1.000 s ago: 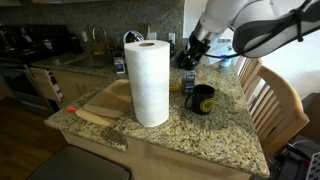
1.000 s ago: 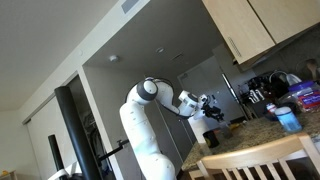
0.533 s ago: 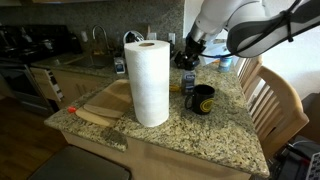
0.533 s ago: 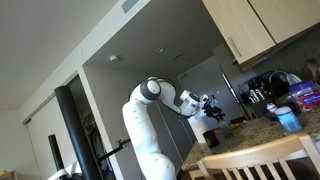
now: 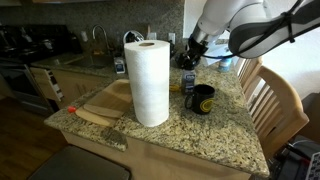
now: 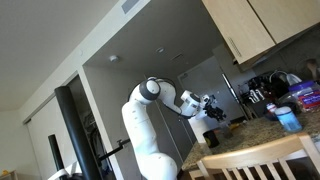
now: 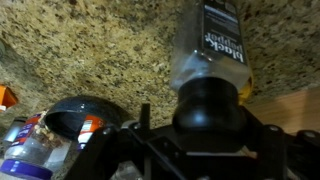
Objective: Move the black pepper container backward and to the right
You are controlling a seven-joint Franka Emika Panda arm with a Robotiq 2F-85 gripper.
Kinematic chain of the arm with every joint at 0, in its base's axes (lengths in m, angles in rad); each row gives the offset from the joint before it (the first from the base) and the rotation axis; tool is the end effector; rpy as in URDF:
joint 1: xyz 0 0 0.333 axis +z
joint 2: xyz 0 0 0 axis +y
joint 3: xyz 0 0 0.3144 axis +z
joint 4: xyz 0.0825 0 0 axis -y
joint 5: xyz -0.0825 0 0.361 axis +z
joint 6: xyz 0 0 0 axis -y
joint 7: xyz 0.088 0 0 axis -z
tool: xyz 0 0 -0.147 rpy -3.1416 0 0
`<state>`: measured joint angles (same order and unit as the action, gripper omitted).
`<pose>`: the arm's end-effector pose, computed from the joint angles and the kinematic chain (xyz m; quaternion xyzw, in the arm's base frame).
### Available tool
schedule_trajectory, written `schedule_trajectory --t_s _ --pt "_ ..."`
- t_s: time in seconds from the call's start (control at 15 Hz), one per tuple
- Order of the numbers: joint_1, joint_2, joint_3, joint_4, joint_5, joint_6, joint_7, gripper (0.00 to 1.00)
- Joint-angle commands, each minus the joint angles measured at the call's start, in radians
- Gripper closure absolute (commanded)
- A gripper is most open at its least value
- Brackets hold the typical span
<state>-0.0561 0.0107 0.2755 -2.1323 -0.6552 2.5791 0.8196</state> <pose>0.5631 0.1228 0.4252 0.9508 -0.0553 0.2900 0.0935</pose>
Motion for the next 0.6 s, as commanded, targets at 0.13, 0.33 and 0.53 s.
schedule_trajectory --t_s 0.13,0.33,0.53 --pt "0.085 -0.058 -0.109 -0.076 0.006 -0.025 -0.004 0.61" --pt "0.097 -0.059 -0.124 -0.076 0.002 -0.033 0.0 0.68" --pt "0.098 -0.057 -0.135 -0.068 -0.01 -0.045 0.007 0.68"
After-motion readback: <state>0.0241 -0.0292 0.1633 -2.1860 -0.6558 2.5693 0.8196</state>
